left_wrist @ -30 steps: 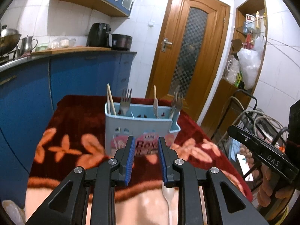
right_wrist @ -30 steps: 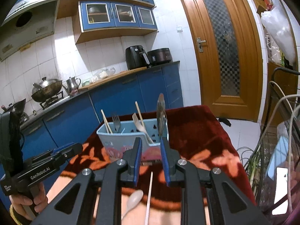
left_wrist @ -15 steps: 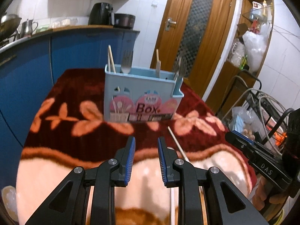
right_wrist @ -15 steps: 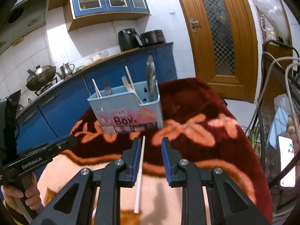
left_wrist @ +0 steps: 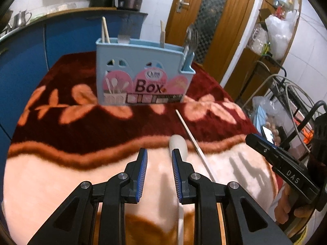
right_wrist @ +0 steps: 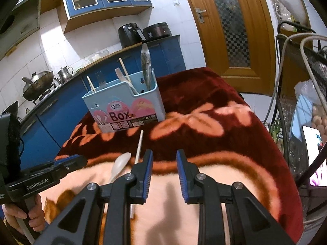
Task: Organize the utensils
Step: 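Move the left tool toward the white plastic spoon while the right tool approaches a white chopstick, then close the left tool on the white spoon handle while the right tool grasps the white chopstick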
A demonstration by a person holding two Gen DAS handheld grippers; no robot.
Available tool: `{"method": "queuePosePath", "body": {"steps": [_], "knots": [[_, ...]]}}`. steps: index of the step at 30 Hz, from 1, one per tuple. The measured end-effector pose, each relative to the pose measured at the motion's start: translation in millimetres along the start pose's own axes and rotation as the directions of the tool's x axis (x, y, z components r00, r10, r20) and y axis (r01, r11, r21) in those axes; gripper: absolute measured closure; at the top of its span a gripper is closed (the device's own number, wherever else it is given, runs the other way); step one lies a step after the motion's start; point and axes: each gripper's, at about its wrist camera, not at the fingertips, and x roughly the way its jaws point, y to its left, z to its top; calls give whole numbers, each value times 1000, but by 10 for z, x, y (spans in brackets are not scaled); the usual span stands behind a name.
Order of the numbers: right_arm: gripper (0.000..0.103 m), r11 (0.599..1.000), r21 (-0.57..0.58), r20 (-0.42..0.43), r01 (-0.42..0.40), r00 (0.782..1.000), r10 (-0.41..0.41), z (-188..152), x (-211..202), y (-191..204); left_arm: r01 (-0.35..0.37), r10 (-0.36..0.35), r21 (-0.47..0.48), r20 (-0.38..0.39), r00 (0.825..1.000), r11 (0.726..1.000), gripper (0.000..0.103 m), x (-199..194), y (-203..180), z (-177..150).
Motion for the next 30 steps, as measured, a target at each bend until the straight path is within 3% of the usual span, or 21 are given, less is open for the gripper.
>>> {"method": "queuePosePath", "body": {"steps": [11,18,28,30], "knots": [[75,999,35,-16,9,1000,-9,-48,13,-208,3,4,56,-119,993,998,78,227,-164,-62],[74,998,56,-24,-2,1000,3,-64,35,-276,51,-39,57,-202,979,997,78,338,-237,-62],[74,997,73,-21,1,1000,0,-76,7,-345,26,10,122,-285,958,992,80,535,-342,-28],[74,997,74,-21,0,1000,2,-72,5,-345,28,12,130,-301,954,991,84,561,-346,-4]]}}
